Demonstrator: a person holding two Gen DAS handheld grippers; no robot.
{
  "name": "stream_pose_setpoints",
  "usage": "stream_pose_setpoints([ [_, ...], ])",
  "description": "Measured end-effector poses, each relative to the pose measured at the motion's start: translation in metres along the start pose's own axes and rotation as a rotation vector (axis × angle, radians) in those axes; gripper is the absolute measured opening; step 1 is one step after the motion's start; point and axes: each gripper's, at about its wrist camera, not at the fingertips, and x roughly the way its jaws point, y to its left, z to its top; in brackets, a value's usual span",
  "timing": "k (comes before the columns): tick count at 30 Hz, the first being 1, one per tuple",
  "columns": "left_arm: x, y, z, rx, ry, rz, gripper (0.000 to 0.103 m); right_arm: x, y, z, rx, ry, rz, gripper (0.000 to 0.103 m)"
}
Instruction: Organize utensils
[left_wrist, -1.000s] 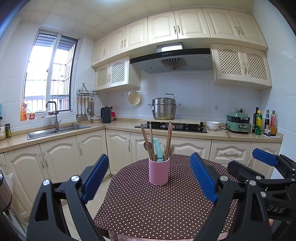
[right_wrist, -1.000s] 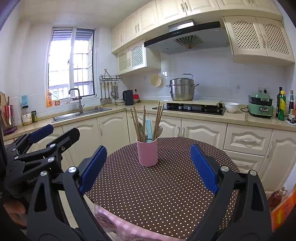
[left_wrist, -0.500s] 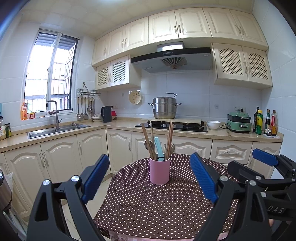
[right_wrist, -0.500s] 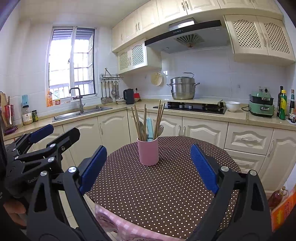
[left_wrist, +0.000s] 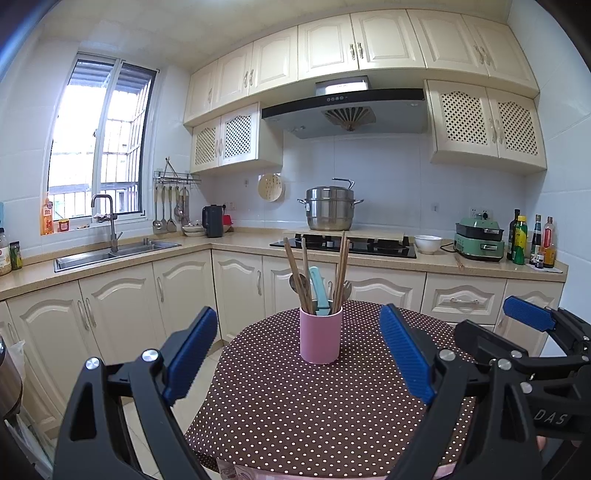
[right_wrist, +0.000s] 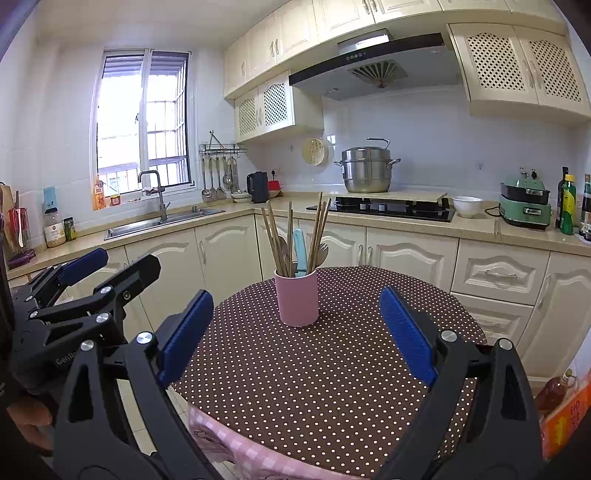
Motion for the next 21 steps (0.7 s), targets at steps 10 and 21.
stream_pose_setpoints([
  [10,0.014,0.0,0.001,0.004,0.016,0.001,0.088,0.013,-0.001,0.0,0.013,0.018,0.006,0.09],
  [21,0.032,-0.002,-0.003,0.009,0.047,0.006,0.088,0.028,-0.007,-0.003,0.035,0.049,0.012,0.09],
])
